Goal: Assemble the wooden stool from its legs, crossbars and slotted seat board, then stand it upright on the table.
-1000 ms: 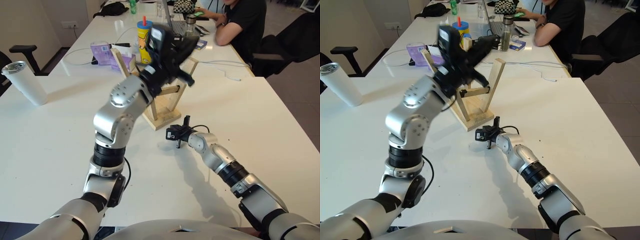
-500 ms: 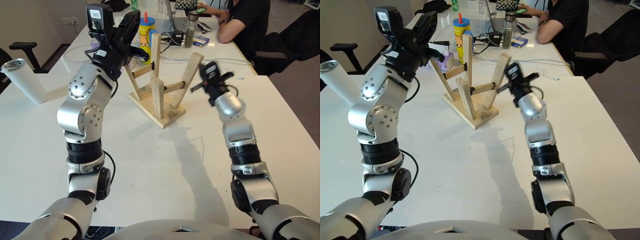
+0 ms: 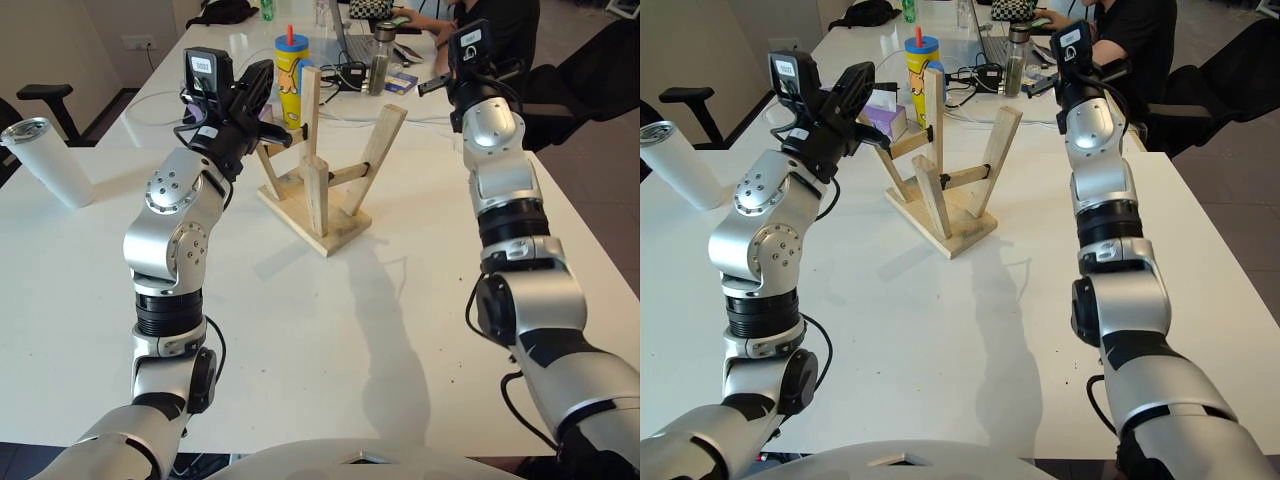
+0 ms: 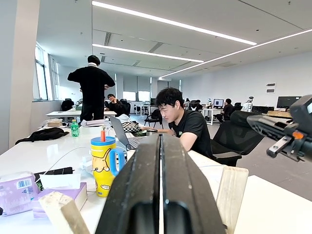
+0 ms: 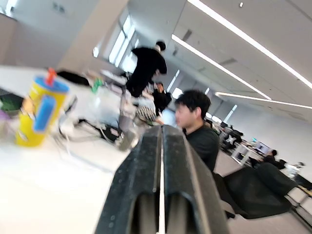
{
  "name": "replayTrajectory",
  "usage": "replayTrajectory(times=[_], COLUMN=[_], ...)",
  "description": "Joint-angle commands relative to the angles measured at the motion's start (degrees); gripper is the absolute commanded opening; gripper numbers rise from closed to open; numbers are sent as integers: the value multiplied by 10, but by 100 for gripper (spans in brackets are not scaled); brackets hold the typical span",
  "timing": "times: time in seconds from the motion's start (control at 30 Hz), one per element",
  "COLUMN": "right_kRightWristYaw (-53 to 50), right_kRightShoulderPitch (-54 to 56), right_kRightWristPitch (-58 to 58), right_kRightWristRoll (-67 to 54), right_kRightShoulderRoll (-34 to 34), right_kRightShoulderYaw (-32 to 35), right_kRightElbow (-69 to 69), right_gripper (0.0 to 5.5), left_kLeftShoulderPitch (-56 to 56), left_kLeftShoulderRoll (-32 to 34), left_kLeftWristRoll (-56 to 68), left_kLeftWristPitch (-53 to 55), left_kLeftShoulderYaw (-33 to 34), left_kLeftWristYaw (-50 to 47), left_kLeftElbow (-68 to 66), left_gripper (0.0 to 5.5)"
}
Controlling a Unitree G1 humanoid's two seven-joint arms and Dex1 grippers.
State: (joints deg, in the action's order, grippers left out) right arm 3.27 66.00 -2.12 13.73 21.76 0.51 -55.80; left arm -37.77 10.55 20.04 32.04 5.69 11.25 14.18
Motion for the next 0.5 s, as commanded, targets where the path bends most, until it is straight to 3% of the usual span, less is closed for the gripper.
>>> replayTrajectory(times=[0.03, 0.13, 0.3, 0.5], right_kRightWristYaw=[143, 296, 435, 535], right_kRightShoulderPitch=[52, 46, 15, -89], right_kRightWristPitch=[-82, -134, -151, -85], right_kRightWristRoll=[-5, -40, -69, -117], right_kRightShoulderRoll=[-10, -28, -25, -36], right_kRightShoulderYaw=[-27, -29, -40, -69], right_kRightElbow=[-118, -112, -77, 134], right_gripper=[0, 0, 0, 0], left_kLeftShoulderPitch=[18, 24, 21, -14], left_kLeftShoulderRoll=[13, 21, 39, 63], left_kLeftWristRoll=[-17, -19, -22, -18], left_kLeftWristPitch=[0, 2, -1, 5], left_kLeftShoulderYaw=[-2, 9, 23, 60], left_kLeftWristYaw=[-3, -4, -3, -21], left_kLeftElbow=[-17, -18, -26, -11], left_gripper=[2, 2, 2, 2])
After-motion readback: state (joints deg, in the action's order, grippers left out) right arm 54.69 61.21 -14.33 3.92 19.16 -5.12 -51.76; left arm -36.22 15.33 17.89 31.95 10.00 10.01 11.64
